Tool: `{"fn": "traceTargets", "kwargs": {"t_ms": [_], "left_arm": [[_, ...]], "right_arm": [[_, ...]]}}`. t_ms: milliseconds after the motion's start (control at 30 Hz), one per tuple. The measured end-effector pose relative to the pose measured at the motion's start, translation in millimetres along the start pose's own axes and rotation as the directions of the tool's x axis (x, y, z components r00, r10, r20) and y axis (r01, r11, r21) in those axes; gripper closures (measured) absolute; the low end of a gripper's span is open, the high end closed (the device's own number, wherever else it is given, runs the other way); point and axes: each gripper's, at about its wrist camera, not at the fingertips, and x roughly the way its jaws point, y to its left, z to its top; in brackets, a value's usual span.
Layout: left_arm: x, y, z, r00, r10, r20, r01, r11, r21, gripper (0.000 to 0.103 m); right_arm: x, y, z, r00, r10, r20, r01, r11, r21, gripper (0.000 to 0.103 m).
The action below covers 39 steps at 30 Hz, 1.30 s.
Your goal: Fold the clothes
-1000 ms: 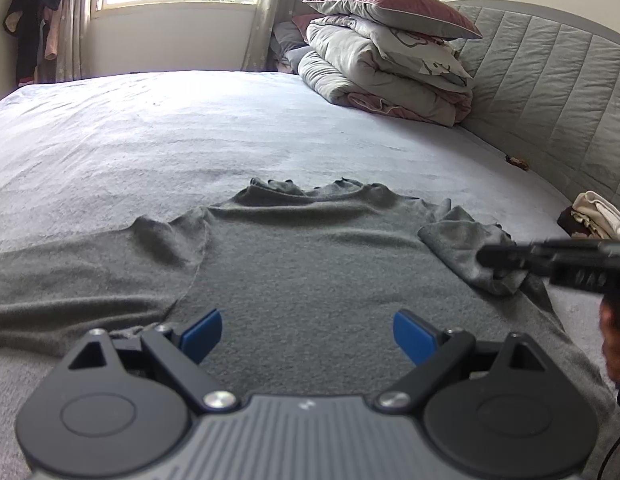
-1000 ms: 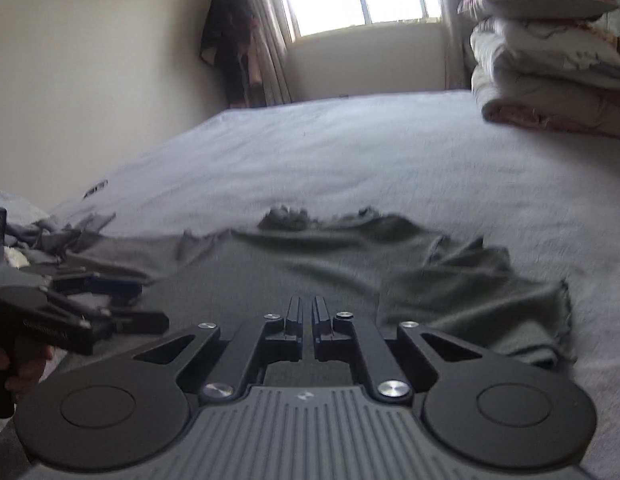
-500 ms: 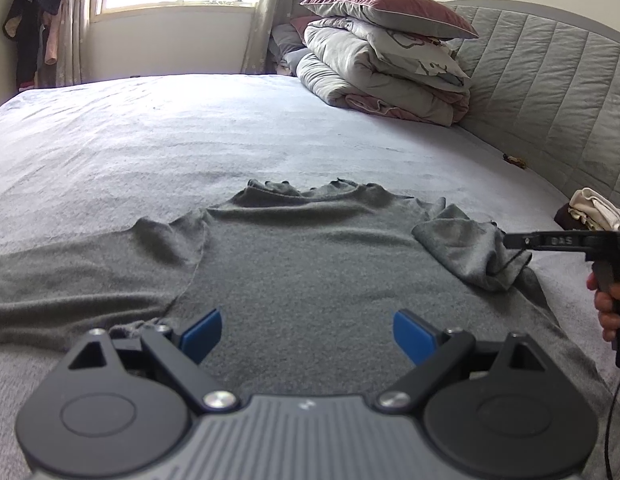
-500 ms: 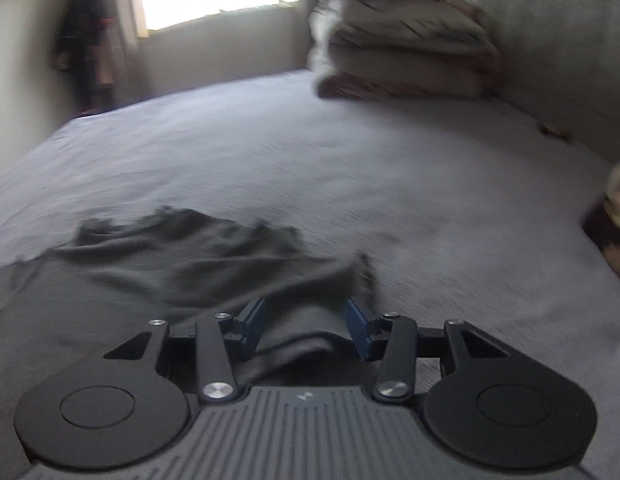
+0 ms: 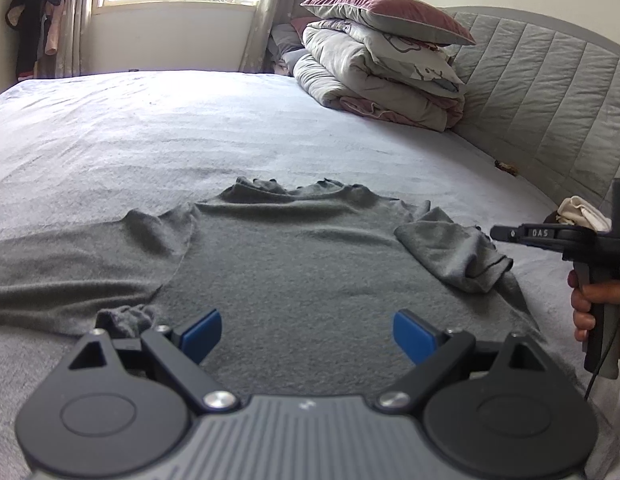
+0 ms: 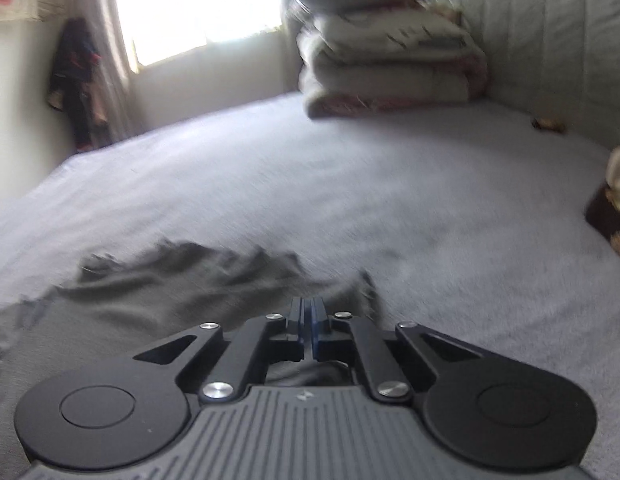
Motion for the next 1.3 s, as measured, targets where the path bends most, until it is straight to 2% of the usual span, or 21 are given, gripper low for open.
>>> {"fn": "traceTargets", "kwargs": {"t_ms": [133,233,267,333,400,533,700,767,800,833,967,1033,1100,1200,1300], "left_arm": [[-1,5,1,1.000,-0.027,-0.005,0.026,0.998,-0.048,0.009],[0,9,1,0.999,-0.035,-0.015,0.034,0.996,-0.086,0.009],[1,10,0,0.999,-0.036,-0.019,0.034,0.995,-0.095,0.009],[2,12,0,0.999,-0.039,-0.026,0.036,0.993,-0.110,0.009],[2,12,0,0.999,-0.040,-0.027,0.036,0.994,-0.108,0.009],[6,12,0,0.998,-0.044,-0.034,0.040,0.993,-0.107,0.009],[14,13,0,0.998,-0.046,-0.053,0.039,0.993,-0.114,0.009],[16,14,1,0.997,-0.046,-0.058,0.039,0.992,-0.117,0.009],[17,14,1,0.997,-0.048,-0.060,0.040,0.992,-0.120,0.009],[18,14,1,0.997,-0.051,-0.062,0.043,0.991,-0.125,0.009],[20,15,1,0.996,-0.062,-0.067,0.052,0.989,-0.142,0.009],[20,16,1,0.995,-0.069,-0.066,0.059,0.987,-0.149,0.010],[19,16,1,0.994,-0.084,-0.067,0.072,0.984,-0.161,0.011],[19,19,1,0.990,-0.123,-0.070,0.108,0.975,-0.192,0.014],[19,22,0,0.982,-0.176,-0.064,0.156,0.958,-0.242,0.016]], "right_arm": [[-14,19,4,0.995,0.085,0.044,-0.083,0.996,-0.029,0.101],[-13,25,4,0.998,0.058,0.027,-0.057,0.997,-0.061,0.097],[-11,24,3,0.999,0.044,0.017,-0.043,0.997,-0.059,0.093],[-7,13,3,1.000,-0.001,0.003,0.001,1.000,-0.017,0.068],[-3,-2,3,0.998,-0.065,-0.009,0.065,0.997,0.034,0.061],[10,-28,1,0.989,-0.138,-0.055,0.143,0.983,0.113,0.059],[28,-46,-8,0.985,-0.129,-0.112,0.150,0.967,0.206,0.059],[30,-45,-10,0.987,-0.129,-0.095,0.145,0.971,0.191,0.069],[30,-43,-10,0.989,-0.121,-0.088,0.136,0.975,0.178,0.090],[30,-41,-10,0.990,-0.111,-0.081,0.124,0.977,0.171,0.097],[20,-34,-4,0.996,-0.085,-0.007,0.085,0.986,0.143,0.097],[12,-27,1,0.999,-0.040,0.036,0.035,0.990,0.135,0.097],[3,-20,6,0.997,0.040,0.065,-0.049,0.989,0.140,0.097],[-7,0,9,0.980,0.178,0.089,-0.187,0.976,0.115,0.097],[-15,24,8,0.952,0.295,0.082,-0.300,0.952,0.066,0.097]]}}
